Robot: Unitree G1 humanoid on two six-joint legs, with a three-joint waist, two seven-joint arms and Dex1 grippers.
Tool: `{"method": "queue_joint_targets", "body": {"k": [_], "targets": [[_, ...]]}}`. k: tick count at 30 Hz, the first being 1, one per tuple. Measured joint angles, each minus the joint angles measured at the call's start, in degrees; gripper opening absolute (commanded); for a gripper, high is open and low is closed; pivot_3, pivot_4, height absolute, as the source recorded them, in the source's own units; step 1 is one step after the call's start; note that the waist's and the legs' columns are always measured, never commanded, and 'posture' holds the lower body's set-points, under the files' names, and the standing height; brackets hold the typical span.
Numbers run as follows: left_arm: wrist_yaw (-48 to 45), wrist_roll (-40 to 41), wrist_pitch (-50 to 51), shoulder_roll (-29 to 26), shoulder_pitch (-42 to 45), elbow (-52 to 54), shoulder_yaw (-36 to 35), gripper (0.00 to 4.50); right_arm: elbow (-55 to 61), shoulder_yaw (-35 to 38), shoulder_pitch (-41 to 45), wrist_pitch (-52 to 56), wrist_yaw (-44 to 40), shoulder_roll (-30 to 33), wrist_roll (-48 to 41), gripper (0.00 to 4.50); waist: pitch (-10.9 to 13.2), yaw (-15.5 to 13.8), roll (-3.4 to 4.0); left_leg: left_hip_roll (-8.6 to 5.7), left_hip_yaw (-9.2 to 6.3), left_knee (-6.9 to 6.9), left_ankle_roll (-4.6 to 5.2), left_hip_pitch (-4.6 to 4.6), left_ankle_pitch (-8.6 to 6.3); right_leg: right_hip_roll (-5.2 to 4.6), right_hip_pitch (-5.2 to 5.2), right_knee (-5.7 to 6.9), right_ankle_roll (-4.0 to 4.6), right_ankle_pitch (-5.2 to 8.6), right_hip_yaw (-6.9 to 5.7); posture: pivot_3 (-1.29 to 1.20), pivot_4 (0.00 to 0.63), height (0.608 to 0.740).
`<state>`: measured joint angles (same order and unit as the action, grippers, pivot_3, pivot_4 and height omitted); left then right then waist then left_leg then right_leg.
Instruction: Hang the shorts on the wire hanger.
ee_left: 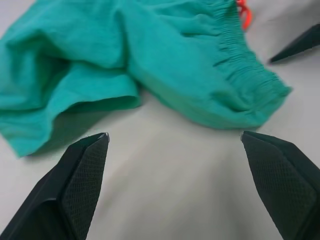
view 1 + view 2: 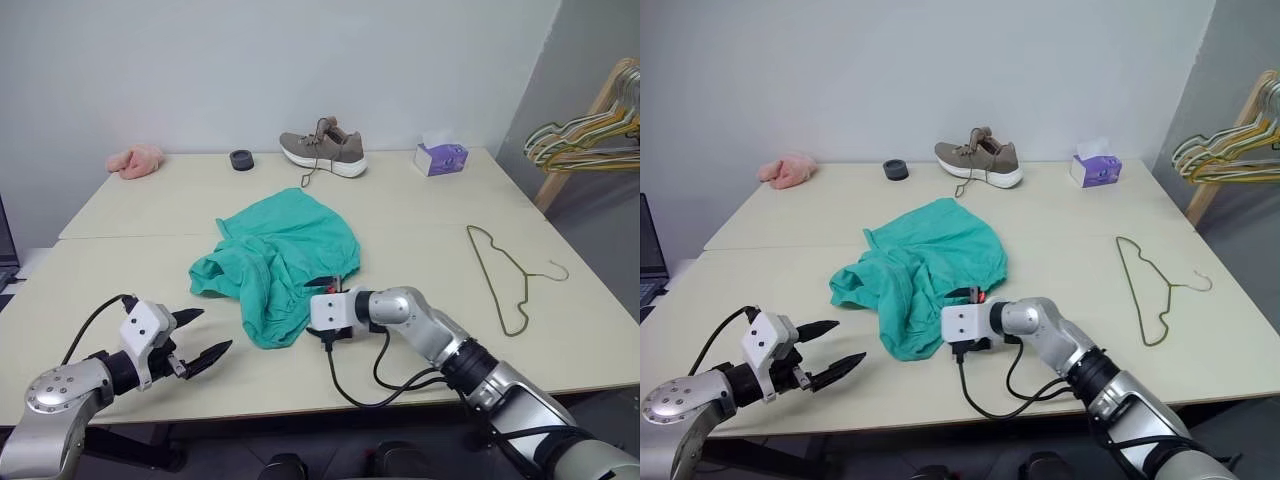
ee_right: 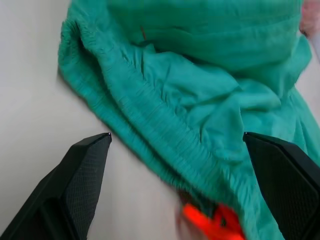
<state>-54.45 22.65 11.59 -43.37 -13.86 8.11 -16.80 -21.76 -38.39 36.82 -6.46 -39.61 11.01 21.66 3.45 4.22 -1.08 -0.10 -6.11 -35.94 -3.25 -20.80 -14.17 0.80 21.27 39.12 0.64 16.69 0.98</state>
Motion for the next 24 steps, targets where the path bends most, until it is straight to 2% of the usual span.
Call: {"method": "queue_joint_targets", "body": {"k": [1,4,7,8,15,19,24], "targets": [[-0.52,0.68,1.48,-0.60,-0.54,1.07,-0.02,4.48,-1.35,-0.37,0.34,-0.79,0.54,-1.34,0.61,4.50,0.00,0.10,0.00,0.01,-0.02,0.00,0.00,0.00,0.00,0.00,0.00,0.00,0.00,0.00,0.00,-0.05,0.000,0.740],[-2.09,1.90,4.53,-2.06,-1.94,3.66,-0.02,4.50,-4.74,-0.98,1.35,-1.97,2.33,-4.10,2.02,3.90,0.01,0.53,0.03,0.15,-0.01,0.00,0.00,0.02,0.00,0.00,-0.02,0.02,0.01,0.00,0.02,-0.04,0.000,0.740],[-2.34,2.08,6.06,-2.17,-2.16,5.64,-0.02,4.50,-7.82,-1.01,1.53,-2.38,3.40,-6.30,2.57,2.71,0.05,0.56,0.10,0.35,0.00,-0.02,0.00,0.03,0.00,0.00,-0.02,0.06,0.01,-0.01,0.00,-0.04,0.000,0.740],[-2.31,2.08,6.39,-2.17,-2.16,5.91,-0.02,4.50,-8.21,-1.01,1.53,-2.38,3.49,-6.51,2.59,2.53,0.07,0.55,0.13,0.36,0.00,-0.02,0.00,0.03,0.00,0.01,-0.02,0.07,0.01,0.00,-0.01,-0.04,0.000,0.740],[-2.17,2.08,8.02,-2.11,-2.05,8.09,0.67,4.50,-9.69,0.61,1.53,-1.70,3.61,-7.45,1.82,0.06,0.07,0.55,0.12,0.41,0.02,-0.02,0.00,0.03,0.00,0.04,-0.01,0.07,0.01,0.00,0.00,-0.04,0.000,0.740],[-1.88,2.06,8.04,-1.79,-1.67,8.14,0.91,4.50,-9.18,2.83,1.56,-0.67,3.39,-7.29,1.18,0.02,0.07,0.55,0.12,0.44,0.02,-0.02,0.00,0.03,0.00,0.07,-0.01,0.07,0.02,-0.01,0.00,-0.04,0.000,0.740],[-1.19,1.90,7.86,-1.63,-1.32,8.02,0.93,4.50,-3.80,5.36,0.58,-1.08,0.24,-1.86,-1.11,0.02,0.07,0.45,0.12,0.43,0.06,-0.02,0.00,0.02,0.00,0.06,-0.02,0.03,0.01,0.00,0.02,-0.05,0.000,0.740]]}}
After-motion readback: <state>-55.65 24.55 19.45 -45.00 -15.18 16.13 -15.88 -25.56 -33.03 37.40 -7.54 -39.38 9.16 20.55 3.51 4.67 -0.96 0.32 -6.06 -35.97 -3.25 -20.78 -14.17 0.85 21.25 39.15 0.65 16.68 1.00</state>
